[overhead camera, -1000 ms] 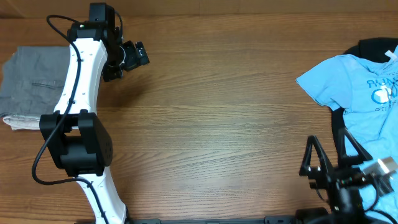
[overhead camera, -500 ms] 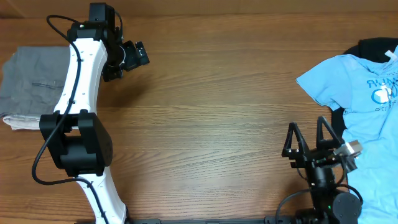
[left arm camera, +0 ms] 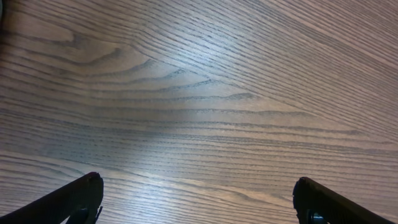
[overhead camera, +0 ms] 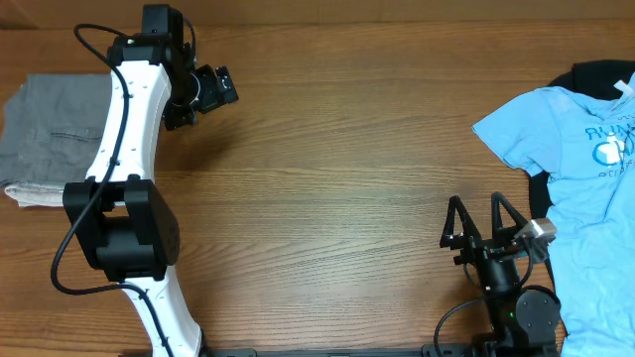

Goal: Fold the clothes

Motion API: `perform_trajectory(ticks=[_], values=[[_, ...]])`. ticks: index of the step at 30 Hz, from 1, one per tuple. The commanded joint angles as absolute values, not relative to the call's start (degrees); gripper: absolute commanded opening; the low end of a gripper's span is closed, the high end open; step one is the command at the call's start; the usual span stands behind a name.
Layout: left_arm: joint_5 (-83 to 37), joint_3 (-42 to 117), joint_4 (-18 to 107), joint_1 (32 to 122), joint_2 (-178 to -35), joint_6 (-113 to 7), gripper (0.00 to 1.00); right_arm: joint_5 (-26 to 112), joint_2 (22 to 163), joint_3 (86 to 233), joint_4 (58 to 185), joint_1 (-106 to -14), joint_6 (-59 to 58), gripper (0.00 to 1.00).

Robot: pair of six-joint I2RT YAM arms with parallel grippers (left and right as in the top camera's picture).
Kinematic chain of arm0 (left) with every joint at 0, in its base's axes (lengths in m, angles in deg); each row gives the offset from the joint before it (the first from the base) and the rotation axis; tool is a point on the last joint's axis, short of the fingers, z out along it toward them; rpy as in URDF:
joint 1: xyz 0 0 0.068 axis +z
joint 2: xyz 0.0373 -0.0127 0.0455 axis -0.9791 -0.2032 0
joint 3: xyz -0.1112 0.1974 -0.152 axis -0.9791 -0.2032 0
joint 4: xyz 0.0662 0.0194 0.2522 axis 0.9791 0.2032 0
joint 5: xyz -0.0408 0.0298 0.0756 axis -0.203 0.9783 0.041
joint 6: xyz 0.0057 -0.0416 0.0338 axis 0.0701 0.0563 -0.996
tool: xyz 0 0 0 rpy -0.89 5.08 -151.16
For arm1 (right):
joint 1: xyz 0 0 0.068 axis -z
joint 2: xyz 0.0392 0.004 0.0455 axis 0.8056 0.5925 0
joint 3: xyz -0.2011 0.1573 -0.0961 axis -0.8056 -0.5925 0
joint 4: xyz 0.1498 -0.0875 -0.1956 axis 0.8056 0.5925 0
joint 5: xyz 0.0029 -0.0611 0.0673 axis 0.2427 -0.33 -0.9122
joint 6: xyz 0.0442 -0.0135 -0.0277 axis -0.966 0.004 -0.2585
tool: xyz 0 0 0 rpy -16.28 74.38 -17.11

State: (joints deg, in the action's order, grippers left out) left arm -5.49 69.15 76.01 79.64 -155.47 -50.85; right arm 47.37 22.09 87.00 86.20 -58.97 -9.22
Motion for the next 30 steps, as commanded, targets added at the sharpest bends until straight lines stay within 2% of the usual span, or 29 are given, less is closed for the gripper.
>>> perform_trajectory(ticks=[1,5,30], values=[[-5.5,70.2,76.1,79.7,-153.9,-51.6,1.0,48.8,21.6,86.4,89.0,-59.2,-9.1,1.0],[-5.5,70.2,76.1,79.8,-153.9,-51.6,1.0,48.9,21.6,86.4,93.3,-59.2,-9.1,1.0],[-5.5,70.2,76.1,79.8,-153.9,-51.6,1.0,48.9,21.6,86.4,93.4,-59.2,-9.1,1.0]])
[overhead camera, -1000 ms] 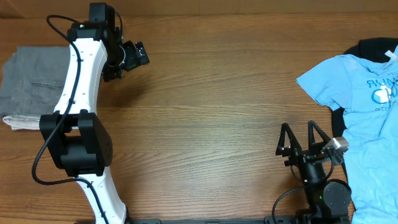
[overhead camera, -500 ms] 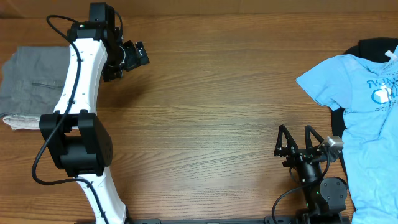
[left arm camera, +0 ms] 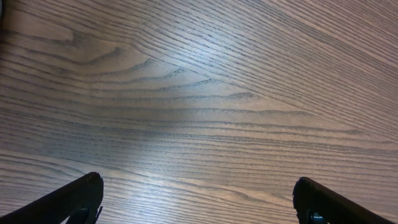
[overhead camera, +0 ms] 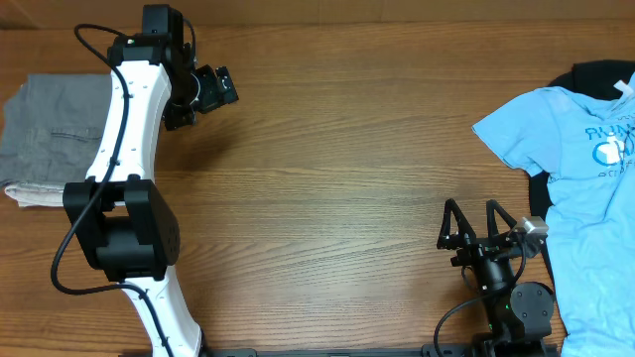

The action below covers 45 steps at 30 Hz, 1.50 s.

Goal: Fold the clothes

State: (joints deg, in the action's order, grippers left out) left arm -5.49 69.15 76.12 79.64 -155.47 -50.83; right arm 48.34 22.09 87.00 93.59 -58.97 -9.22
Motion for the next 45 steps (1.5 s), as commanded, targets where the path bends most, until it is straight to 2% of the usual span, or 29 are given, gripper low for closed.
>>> perform_trajectory(ticks=[1,25,39,45], values=[[-5.5,70.2,76.1,79.8,-153.9,-51.6,1.0,48.9,21.6,86.4,93.4,-59.2,-9.1,1.0],[-5.3,70.1,76.1,77.9,-151.4,-51.6,1.0,48.9,21.6,86.4,93.4,-59.2,-9.1,1.0],[-5.3,70.1,76.1,60.9,-120.9,-51.6,1.0,48.9,21.6,86.4,93.4,-59.2,-9.1,1.0],[-5.3,70.1,76.1,59.1,-110.1,-51.6,1.0,48.9,21.6,86.4,93.4,-59.2,-9.1,1.0]])
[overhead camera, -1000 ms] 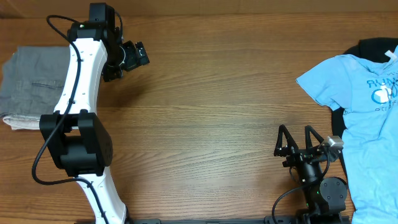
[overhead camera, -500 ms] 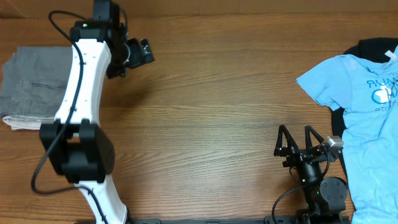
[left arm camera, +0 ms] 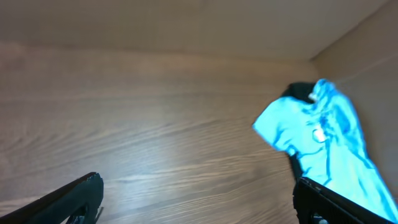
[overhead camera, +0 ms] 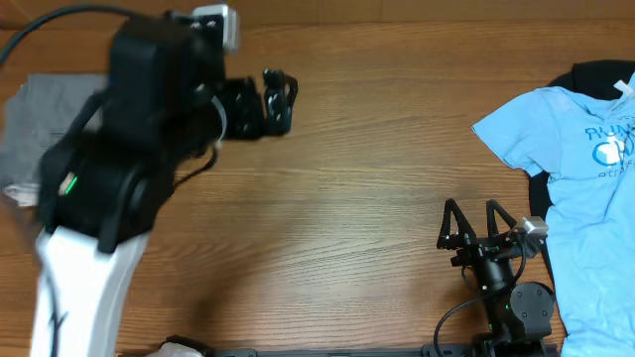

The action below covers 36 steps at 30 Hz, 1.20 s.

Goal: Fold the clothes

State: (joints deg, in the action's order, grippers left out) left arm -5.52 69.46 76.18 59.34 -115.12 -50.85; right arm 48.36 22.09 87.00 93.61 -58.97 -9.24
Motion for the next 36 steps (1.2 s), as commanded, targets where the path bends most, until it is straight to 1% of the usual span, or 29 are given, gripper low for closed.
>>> perform_trajectory(ticks=[1,3,9,18,24,30,36], values=[[-5.3,70.1,76.1,59.2,-108.1,-51.6,1.0,48.9,21.6,86.4,93.4,-59.2,-9.1,1.0],[-4.7,70.1,76.1,59.2,-103.0,-51.6,1.0,48.9,21.6,86.4,93.4,-59.2,-9.1,1.0],[4.4,70.1,76.4,59.2,-94.0,-51.6,1.0,48.9,21.6,86.4,93.4,-59.2,-9.1,1.0],[5.2,69.2,86.5,59.6,-85.0,-51.6,1.0,48.9,21.6,86.4,93.4,-59.2,-9.1,1.0],[5.0,63.0,90.2,62.4,-81.0,-51.3,1.0,48.9,21.6,86.4,93.4,-59.2,-9.1,1.0],[5.0,49.4,85.9,66.9,-75.5,-48.6,1.0,48.9,21.6,86.4,93.4,-59.2,-9.1,1.0],[5.0,31.3,74.1,71.2,-69.0,-44.3,1.0,48.9,21.6,86.4,93.4,-59.2,-9.1,1.0]])
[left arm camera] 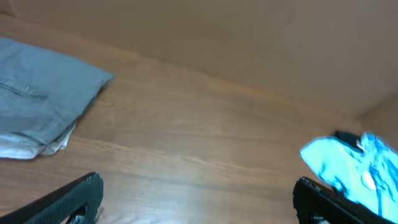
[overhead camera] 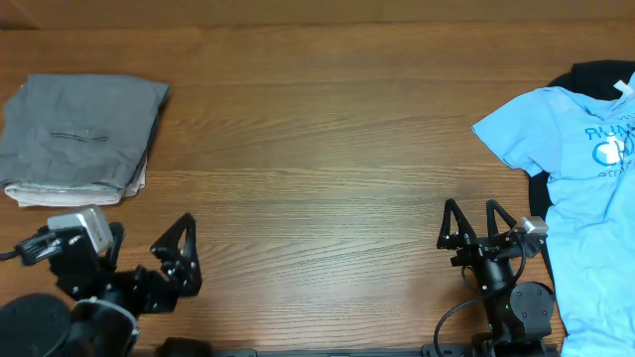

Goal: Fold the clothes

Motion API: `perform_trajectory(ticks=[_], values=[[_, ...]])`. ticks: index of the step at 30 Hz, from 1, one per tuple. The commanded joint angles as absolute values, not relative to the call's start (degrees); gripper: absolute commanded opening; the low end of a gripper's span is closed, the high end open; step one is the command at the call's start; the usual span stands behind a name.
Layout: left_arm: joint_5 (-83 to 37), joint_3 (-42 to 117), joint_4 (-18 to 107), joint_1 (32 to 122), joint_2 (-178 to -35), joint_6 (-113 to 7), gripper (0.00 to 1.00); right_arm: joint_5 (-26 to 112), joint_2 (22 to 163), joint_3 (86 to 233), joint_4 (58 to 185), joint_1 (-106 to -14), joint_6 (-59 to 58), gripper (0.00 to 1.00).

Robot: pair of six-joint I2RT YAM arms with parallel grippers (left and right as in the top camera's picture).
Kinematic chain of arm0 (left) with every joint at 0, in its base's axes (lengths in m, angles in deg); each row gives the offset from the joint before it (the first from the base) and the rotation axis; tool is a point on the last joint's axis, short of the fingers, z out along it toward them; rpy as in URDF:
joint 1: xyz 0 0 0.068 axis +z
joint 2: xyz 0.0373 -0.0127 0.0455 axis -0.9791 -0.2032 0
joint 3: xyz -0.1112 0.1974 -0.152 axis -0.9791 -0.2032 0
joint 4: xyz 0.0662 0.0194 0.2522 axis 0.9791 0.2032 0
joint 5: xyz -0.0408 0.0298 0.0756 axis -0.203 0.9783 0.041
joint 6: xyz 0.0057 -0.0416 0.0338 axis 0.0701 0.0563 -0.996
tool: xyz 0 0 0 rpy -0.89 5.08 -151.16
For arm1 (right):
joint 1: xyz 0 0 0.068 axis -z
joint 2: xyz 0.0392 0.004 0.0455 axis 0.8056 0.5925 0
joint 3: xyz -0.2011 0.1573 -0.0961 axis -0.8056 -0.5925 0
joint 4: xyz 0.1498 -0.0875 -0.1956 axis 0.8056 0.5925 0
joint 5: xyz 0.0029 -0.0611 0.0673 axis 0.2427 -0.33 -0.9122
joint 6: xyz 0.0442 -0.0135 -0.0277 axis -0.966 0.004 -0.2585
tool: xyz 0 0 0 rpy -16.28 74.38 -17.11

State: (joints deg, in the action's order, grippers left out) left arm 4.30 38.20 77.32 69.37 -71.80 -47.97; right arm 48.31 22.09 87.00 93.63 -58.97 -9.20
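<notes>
A folded grey garment point(overhead camera: 81, 139) lies at the table's far left, also seen in the left wrist view as grey garment point(left arm camera: 37, 121). A light blue T-shirt point(overhead camera: 587, 188) lies spread at the right edge over a black garment point(overhead camera: 605, 77); the blue T-shirt point(left arm camera: 351, 165) shows in the wrist view too. My left gripper point(overhead camera: 174, 253) sits open near the front left edge, nothing between its fingers point(left arm camera: 71, 199). My right gripper point(overhead camera: 474, 223) stands open at the front right, just left of the T-shirt, holding nothing.
The wooden table point(overhead camera: 327, 149) spans the view between the two piles. A brown back wall point(left arm camera: 249, 37) rises behind the table in the left wrist view. The arm bases sit at the front edge.
My left arm has moved from raised over the back left of the table down to the front left edge. Its gripper stays open. The right arm and the clothes have not moved.
My left gripper was open over the back left of the table, beside the folded grey garment, for two moments. Then the arm was raised and swung, its camera seeing the blue T-shirt. Now it rests at the front left. The right gripper shifted slightly early on.
</notes>
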Motion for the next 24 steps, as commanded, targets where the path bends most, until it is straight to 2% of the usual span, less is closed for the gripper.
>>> perform_trajectory(ticks=[1,9,18,24], values=[[5.0,27.9,71.4,71.8,-67.8,-43.1,1.0,48.9,21.6,86.4,93.4,-59.2,-9.1,1.0],[5.0,3.1,51.7,73.5,-59.4,-34.8,1.0,48.9,21.6,86.4,93.4,-59.2,-9.1,1.0],[5.7,-19.3,28.5,73.5,-51.8,-33.9,1.0,48.9,21.6,86.4,93.4,-59.2,-9.1,1.0],[7.8,-30.3,18.4,73.5,-47.6,-34.0,1.0,48.9,21.6,86.4,93.4,-59.2,-9.1,1.0]])
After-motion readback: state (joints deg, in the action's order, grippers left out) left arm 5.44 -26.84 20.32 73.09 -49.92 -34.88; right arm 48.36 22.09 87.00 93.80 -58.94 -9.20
